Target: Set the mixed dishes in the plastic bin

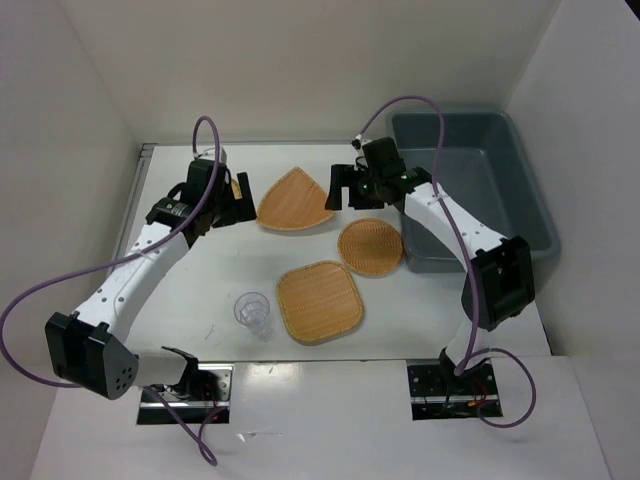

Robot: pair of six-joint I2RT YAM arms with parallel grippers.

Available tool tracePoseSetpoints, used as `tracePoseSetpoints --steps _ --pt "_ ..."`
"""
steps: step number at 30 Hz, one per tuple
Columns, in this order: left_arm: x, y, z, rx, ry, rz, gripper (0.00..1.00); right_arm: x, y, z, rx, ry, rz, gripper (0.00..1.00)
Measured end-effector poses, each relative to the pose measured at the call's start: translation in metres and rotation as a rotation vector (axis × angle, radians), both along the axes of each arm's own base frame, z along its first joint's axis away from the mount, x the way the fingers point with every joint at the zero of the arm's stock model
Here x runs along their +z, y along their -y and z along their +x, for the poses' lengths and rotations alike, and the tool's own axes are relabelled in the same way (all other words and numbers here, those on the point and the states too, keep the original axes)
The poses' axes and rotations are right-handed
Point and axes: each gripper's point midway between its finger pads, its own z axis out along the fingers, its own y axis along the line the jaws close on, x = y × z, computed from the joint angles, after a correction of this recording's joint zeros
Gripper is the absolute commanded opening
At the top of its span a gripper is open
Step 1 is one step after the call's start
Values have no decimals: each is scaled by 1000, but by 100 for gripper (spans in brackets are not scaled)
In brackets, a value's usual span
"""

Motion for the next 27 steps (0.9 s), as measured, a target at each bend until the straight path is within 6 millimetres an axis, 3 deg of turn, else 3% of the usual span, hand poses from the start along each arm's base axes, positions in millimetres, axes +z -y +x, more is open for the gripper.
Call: tracePoseSetpoints --steps 7,11,13,19,21,27 --pt "7 -2 -3 -2 49 -15 100 -9 -6 45 -52 24 -57 87" --pt "0 -10 -11 6 42 19 100 -24 -14 72 -63 22 -83 77" --pt "-2 -15 -15 17 39 32 100 -45 -20 85 -66 -6 -95 75" --pt "2 -19 -23 27 54 37 100 -96 -22 85 -76 -102 -131 67" --pt "1 -21 -25 30 54 39 100 -105 -23 86 -80 -124 -133 65" --pt "-6 -22 -29 28 39 44 100 -120 -33 92 -72 -153 -109 47"
